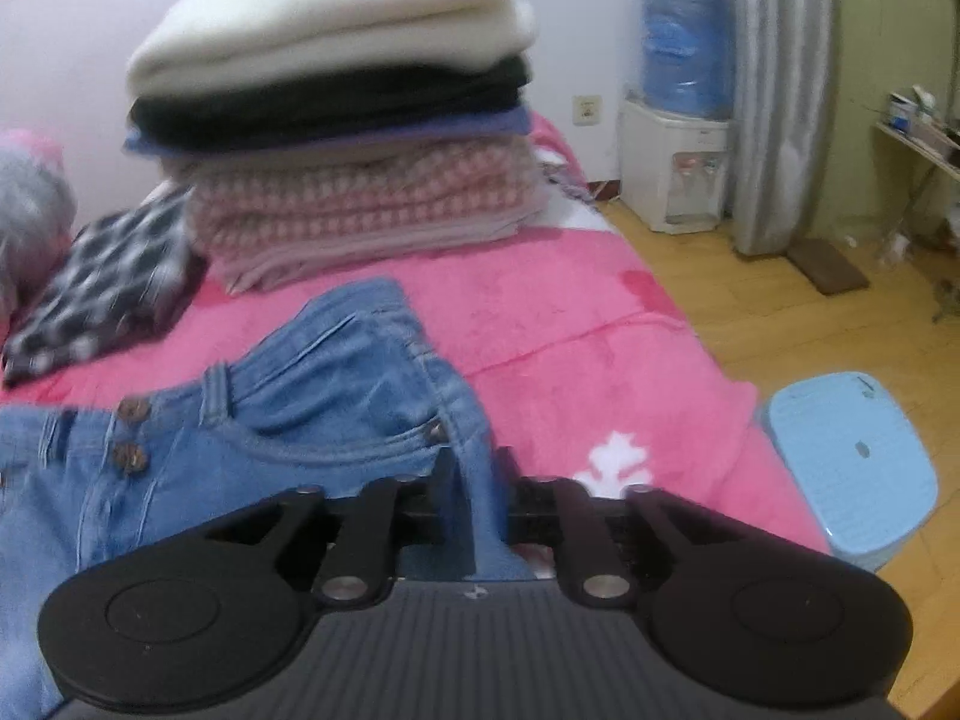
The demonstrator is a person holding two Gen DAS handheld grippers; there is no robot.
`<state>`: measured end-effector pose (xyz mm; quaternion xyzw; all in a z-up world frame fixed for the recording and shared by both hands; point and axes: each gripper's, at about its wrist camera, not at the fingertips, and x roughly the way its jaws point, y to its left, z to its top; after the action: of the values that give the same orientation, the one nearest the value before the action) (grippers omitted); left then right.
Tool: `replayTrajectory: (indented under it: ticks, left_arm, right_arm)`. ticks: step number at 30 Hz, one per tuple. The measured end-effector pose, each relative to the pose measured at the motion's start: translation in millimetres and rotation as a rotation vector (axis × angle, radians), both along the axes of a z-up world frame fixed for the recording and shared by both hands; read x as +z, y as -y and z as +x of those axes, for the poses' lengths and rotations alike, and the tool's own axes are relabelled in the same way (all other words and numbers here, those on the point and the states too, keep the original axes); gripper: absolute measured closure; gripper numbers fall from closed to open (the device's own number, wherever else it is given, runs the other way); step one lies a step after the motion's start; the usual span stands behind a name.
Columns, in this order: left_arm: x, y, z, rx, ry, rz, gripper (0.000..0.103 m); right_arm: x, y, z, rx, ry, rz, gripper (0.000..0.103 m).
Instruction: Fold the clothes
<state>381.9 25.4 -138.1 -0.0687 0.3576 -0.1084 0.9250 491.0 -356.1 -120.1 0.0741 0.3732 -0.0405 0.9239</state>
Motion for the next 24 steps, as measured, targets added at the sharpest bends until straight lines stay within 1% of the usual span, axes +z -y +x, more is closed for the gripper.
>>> replayTrajectory:
  ticks: [1, 3, 7, 9, 12, 14, 16, 19, 20, 21, 24]
  left_arm:
    - [0.2, -0.3, 0.2, 0.001, 0.000, -0.004, 0.043]
    - [1.3, -1.8, 1.2, 0.002, -0.006, -0.016, 0.043]
    - [6.4, -9.1, 2.9, 0.014, -0.034, -0.063, 0.043]
    - [9.9, -14.7, 1.1, 0.020, -0.051, -0.082, 0.043]
    - [18.0, -25.1, -5.9, 0.022, -0.080, -0.100, 0.043]
    - [25.1, -33.1, -13.6, 0.018, -0.096, -0.109, 0.043]
    - [30.7, -40.2, -21.1, 0.000, -0.109, -0.117, 0.043]
    - [29.5, -47.0, -39.6, -0.033, -0.168, -0.125, 0.043]
    - [28.5, -49.0, -46.2, -0.044, -0.190, -0.128, 0.043]
    - [27.5, -51.1, -52.8, -0.055, -0.211, -0.130, 0.043]
    - [30.6, -60.0, -88.3, -0.089, -0.271, -0.170, 0.043]
  right_arm:
    - [5.1, 4.3, -2.2, -0.025, 0.010, 0.004, 0.060]
    - [17.4, 18.5, -14.3, -0.086, 0.056, 0.035, 0.059]
    - [38.2, 49.4, -50.2, -0.142, 0.112, 0.185, 0.059]
    - [48.2, 62.1, -73.5, -0.159, 0.130, 0.277, 0.059]
    - [66.9, 73.7, -120.7, -0.142, 0.156, 0.435, 0.059]
    - [83.4, 72.7, -155.7, -0.093, 0.174, 0.503, 0.059]
    - [97.5, 65.5, -190.5, -0.013, 0.184, 0.588, 0.059]
    - [101.4, 46.2, -224.9, 0.148, 0.166, 0.787, 0.059]
    - [99.7, 35.9, -230.9, 0.202, 0.160, 0.830, 0.059]
    - [98.2, 23.0, -235.0, 0.254, 0.156, 0.847, 0.059]
    - [93.1, -21.3, -233.5, 0.362, 0.103, 0.821, 0.059]
